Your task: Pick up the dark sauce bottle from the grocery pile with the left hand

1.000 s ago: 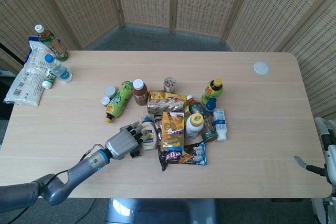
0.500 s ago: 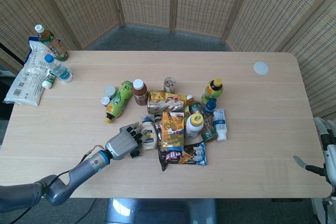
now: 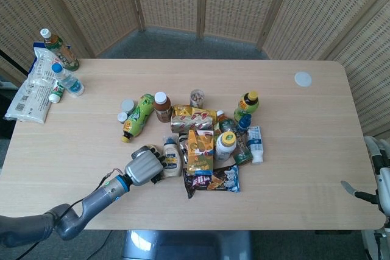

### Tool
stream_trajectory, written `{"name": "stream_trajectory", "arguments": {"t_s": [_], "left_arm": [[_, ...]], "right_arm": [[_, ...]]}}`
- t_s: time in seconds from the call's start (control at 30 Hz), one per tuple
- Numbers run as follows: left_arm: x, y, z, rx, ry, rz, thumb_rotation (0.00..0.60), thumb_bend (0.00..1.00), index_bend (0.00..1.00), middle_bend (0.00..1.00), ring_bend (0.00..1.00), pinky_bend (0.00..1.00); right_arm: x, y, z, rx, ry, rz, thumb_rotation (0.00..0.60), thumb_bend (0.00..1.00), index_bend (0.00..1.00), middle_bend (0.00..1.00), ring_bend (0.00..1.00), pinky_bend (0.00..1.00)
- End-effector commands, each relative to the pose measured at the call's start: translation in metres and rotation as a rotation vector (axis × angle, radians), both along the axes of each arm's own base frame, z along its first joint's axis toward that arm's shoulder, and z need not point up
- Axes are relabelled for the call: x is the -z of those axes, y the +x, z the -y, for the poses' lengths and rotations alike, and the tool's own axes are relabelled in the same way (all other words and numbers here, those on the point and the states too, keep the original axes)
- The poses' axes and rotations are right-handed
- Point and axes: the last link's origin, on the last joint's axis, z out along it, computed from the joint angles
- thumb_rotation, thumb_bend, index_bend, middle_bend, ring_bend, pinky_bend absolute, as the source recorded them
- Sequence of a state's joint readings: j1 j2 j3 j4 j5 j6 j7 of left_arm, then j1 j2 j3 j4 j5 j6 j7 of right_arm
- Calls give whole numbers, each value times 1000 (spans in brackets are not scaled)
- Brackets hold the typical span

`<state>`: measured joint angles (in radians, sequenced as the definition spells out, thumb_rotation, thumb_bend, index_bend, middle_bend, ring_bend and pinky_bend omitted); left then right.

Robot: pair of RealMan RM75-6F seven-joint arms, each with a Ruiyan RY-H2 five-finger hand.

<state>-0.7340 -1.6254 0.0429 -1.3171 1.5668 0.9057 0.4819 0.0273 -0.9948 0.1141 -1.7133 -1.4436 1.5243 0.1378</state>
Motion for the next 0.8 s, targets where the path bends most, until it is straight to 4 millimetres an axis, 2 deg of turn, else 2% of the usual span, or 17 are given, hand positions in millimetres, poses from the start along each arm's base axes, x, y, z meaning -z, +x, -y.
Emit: {"name": "stream_trajectory", "arguments": {"t_s": [0.03,0.33,0.8], "left_arm": [[-1,0,0,3,4,13,600,90,734,650,568,501],[-28,15,-11,10,73,113,600,102,758,678,595,516],[-95,43,-27,52,208,197,600,103,756,674,595,520]], "right_arm": [[0,0,0,0,0,1,587,0,0,0,0,0],[1,0,0,-1,4,-1,588,0,0,0,0,0],[2,2,-1,-5,2,0,592,0,0,0,0,0]]}}
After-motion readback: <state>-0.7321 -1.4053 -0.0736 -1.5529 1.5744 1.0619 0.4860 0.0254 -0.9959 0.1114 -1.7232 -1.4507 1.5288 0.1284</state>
